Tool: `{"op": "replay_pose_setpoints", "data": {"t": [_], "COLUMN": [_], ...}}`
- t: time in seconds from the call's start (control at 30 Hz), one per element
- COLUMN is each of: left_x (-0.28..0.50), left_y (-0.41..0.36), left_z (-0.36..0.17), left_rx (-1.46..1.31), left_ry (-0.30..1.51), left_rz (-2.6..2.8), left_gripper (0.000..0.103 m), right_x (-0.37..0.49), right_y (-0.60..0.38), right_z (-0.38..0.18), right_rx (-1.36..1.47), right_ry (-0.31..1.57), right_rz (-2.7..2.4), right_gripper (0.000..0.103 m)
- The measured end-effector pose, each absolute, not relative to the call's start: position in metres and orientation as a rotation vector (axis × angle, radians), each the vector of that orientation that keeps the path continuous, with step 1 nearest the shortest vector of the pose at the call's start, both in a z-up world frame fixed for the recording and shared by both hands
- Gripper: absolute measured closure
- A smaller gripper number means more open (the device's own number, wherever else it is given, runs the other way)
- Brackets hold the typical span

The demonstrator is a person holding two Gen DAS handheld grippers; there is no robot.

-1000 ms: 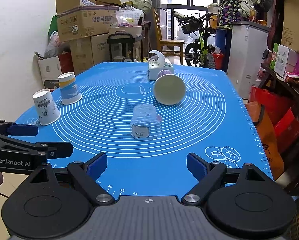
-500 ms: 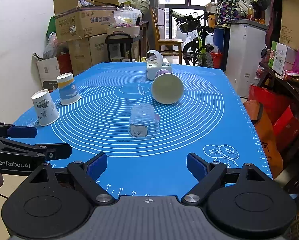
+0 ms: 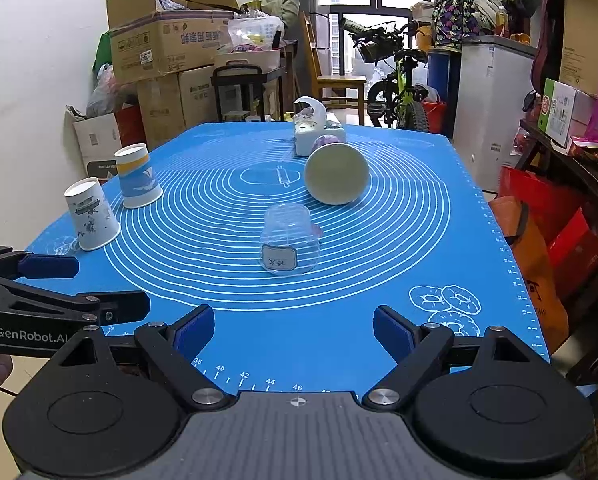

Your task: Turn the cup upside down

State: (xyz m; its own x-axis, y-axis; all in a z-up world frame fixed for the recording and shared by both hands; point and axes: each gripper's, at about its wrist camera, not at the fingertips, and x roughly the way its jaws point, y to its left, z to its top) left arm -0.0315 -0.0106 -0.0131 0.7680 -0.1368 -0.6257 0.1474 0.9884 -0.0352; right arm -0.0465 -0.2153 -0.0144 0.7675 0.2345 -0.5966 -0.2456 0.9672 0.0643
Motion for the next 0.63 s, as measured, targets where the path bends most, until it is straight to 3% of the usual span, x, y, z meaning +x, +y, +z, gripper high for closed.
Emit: {"op": "replay_pose_setpoints", "data": {"t": [0.63], "left_x": [-0.0286], "left_y": [-0.0126], "left_z": [-0.0163], "left_rx": [0.012], "left_ry": [0.695], "left_rz": [-0.155], "left_gripper": [0.009], "right_x": [-0.0408], "right_y": [-0.2174], "right_z": [-0.0174], "right_rx": [-0.008], "right_ry": [0.661], "right_rz": [0.261], "right_gripper": [0.015]}}
